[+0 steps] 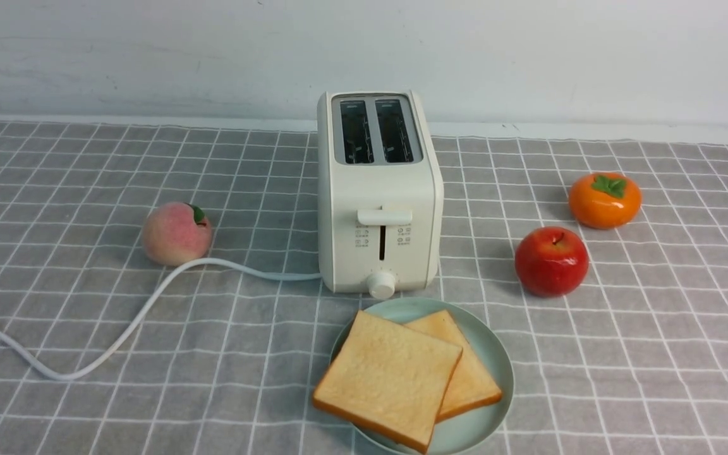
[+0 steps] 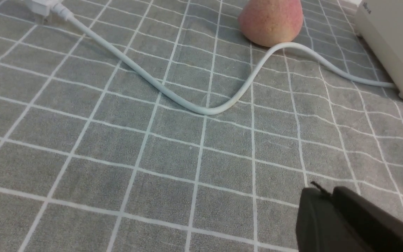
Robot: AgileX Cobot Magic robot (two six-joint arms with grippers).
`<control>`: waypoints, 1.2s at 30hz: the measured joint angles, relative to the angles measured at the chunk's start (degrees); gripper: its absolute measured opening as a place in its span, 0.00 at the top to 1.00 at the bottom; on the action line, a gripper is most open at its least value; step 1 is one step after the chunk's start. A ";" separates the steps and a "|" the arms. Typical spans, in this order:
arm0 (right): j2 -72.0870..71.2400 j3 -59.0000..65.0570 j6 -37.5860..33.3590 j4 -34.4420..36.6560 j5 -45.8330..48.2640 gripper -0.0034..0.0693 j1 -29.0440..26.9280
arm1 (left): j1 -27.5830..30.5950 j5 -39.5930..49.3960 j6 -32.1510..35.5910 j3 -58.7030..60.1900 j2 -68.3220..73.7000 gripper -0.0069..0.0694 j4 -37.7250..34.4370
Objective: Take toasted bread from bread machine on grey coffee table place on plate.
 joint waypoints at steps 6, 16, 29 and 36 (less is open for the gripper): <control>0.00 0.15 -9.16 2.52 -0.72 0.80 -1.69 | 0.00 0.17 0.00 0.00 0.00 0.84 0.00; 0.00 0.22 -25.43 15.67 0.88 0.79 -1.69 | 0.00 0.24 0.00 0.00 0.00 0.82 0.00; 0.00 0.22 -26.93 17.69 1.12 0.77 -1.69 | 0.00 0.24 0.00 0.00 0.00 0.80 0.00; 0.00 0.22 -26.97 17.69 1.12 0.76 -1.69 | 0.00 0.24 0.00 0.00 0.00 0.79 0.00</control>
